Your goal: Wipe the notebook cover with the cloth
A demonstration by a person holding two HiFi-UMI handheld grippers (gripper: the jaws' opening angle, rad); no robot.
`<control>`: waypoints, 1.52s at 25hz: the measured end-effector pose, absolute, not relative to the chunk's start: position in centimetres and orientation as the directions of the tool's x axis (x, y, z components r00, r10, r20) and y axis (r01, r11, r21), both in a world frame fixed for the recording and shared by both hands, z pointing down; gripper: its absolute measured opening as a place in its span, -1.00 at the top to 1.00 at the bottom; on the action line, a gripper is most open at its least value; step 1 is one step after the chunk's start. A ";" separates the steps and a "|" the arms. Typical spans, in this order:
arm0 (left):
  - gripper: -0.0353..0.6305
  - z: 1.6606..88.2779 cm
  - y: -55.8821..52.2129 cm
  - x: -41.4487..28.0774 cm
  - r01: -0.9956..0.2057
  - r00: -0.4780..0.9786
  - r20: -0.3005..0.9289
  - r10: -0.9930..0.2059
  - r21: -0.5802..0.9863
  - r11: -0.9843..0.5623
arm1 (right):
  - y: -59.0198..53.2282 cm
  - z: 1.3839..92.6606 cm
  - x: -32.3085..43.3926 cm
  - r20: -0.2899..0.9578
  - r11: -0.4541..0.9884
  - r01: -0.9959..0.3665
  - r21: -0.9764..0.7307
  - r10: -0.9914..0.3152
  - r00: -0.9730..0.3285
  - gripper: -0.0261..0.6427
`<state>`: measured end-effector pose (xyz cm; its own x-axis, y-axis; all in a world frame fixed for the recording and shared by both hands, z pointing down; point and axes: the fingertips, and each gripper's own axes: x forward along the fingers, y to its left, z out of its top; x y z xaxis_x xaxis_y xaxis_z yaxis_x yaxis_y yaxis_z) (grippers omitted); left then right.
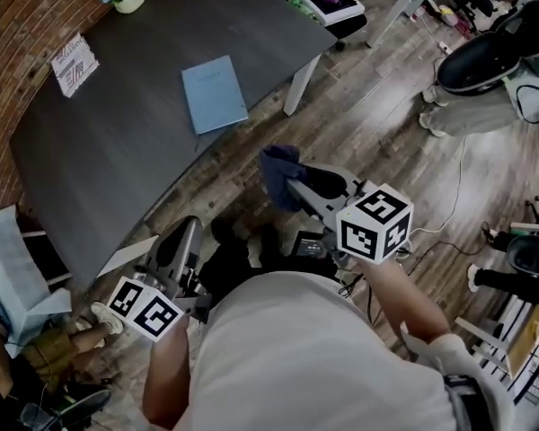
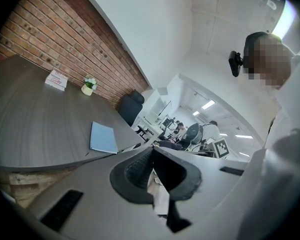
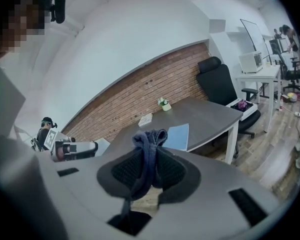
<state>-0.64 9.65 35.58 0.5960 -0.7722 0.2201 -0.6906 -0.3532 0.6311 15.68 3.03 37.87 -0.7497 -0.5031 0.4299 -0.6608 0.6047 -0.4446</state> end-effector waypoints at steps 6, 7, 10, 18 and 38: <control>0.87 34.7 10.1 -1.1 -0.684 0.611 0.208 -0.764 0.624 -0.377 | 4.2 34.8 15.4 0.393 0.620 -0.656 -0.430 -0.526 -0.754 0.64; 0.87 34.5 10.2 -1.3 -0.682 0.615 0.206 -0.762 0.624 -0.382 | 4.4 34.4 15.3 0.388 0.621 -0.657 -0.428 -0.530 -0.754 0.64; 0.87 34.0 10.6 -2.4 -0.679 0.622 0.201 -0.756 0.620 -0.394 | 5.2 33.5 14.6 0.379 0.616 -0.662 -0.428 -0.542 -0.750 0.64; 0.87 32.5 11.5 -6.2 -0.666 0.648 0.192 -0.737 0.612 -0.427 | 6.9 32.4 11.8 0.390 0.578 -0.691 -0.434 -0.571 -0.723 0.64; 0.87 33.0 11.7 -6.7 -0.596 0.730 0.169 -0.662 0.632 -0.496 | 8.0 32.3 9.6 0.420 0.553 -0.736 -0.390 -0.604 -0.677 0.65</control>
<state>-6.68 11.75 32.97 0.7300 -0.6622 0.1689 -0.5959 -0.4959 0.6316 9.60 8.00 32.34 -0.6770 -0.6043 0.4201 -0.7359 0.5534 -0.3901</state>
